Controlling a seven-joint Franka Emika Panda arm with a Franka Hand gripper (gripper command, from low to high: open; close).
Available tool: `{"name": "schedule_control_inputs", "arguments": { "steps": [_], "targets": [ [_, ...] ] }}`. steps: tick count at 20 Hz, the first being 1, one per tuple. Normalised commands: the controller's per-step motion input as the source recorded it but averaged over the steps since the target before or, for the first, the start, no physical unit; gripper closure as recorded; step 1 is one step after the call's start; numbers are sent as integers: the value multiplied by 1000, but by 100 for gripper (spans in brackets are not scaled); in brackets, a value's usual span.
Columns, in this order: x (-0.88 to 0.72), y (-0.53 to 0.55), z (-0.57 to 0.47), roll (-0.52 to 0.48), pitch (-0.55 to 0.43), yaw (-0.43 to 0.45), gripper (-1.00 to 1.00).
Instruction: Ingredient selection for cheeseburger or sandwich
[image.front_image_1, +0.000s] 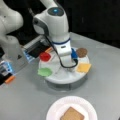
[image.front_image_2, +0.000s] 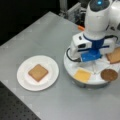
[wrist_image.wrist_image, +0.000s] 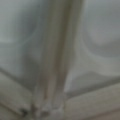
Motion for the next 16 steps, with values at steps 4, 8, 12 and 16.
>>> {"name": "schedule_control_inputs", "arguments": {
  "steps": [4,8,12,16],
  "targets": [
    [-178,17,-82,-4,-221,336,-100],
    [-189,17,-92,10,-224,245,-100],
    [-188,39,-93,15,-224,225,-100],
    [-192,63,-89,7,-230,263,-100]
  ]
}}
